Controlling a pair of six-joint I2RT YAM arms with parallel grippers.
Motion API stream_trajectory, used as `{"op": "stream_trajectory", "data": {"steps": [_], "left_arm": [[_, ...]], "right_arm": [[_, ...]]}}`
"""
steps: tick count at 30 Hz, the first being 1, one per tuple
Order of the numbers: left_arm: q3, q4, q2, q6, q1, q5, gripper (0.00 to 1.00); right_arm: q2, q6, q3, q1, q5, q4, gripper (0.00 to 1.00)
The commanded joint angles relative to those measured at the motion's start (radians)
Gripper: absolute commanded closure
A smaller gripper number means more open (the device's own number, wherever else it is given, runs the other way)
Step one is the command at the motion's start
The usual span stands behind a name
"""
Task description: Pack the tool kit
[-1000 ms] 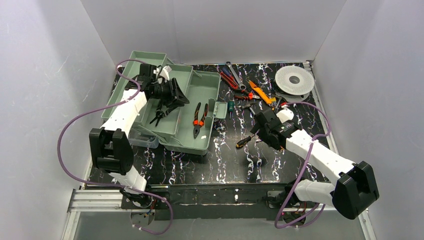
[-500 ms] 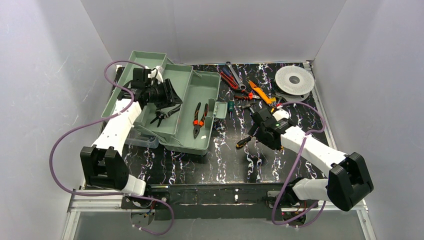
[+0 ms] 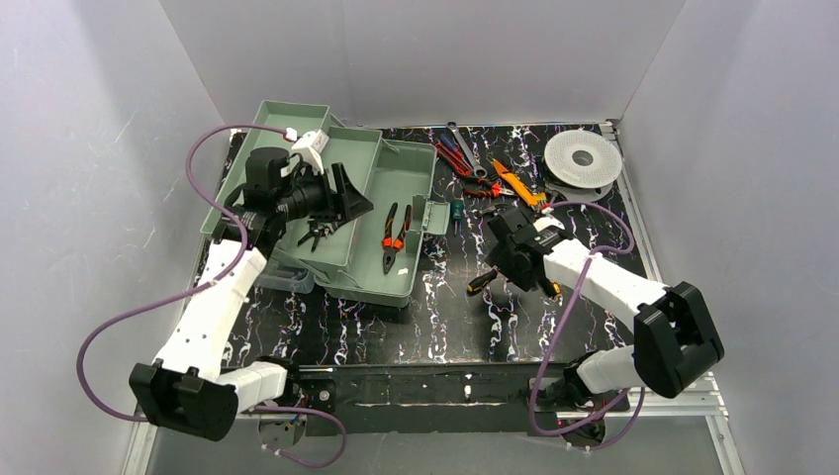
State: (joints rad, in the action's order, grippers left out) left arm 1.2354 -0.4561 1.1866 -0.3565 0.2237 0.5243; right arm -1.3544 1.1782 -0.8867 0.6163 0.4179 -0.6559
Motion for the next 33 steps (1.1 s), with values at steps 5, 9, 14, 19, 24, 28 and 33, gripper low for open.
{"op": "stream_trajectory", "data": {"steps": [5, 9, 14, 19, 24, 28, 33], "left_arm": [[-0.121, 0.019, -0.094, 0.130, 0.053, 0.016, 0.38], [-0.145, 0.039, -0.116, 0.154, 0.077, 0.024, 0.37], [-0.171, 0.052, -0.130, 0.143, 0.081, 0.038, 0.36], [-0.180, 0.045, -0.145, 0.151, 0.080, 0.025, 0.35], [-0.178, 0.045, -0.141, 0.155, 0.081, 0.021, 0.35], [-0.177, 0.045, -0.140, 0.160, 0.080, 0.018, 0.35], [-0.186, 0.053, -0.164, 0.172, 0.081, -0.017, 0.35]], "right_arm": [[-0.141, 0.101, -0.101, 0.006, -0.043, -0.021, 0.34], [-0.243, 0.104, -0.145, 0.011, -0.094, -0.039, 0.34], [-0.339, 0.123, -0.166, 0.011, -0.124, -0.049, 0.34], [-0.398, 0.091, -0.180, 0.011, -0.139, -0.046, 0.49], [-0.302, 0.038, -0.153, 0.011, -0.108, -0.011, 0.85], [-0.169, -0.070, -0.120, 0.011, -0.089, 0.067, 0.86], [0.016, -0.170, -0.078, 0.011, -0.054, 0.136, 0.99]]}}
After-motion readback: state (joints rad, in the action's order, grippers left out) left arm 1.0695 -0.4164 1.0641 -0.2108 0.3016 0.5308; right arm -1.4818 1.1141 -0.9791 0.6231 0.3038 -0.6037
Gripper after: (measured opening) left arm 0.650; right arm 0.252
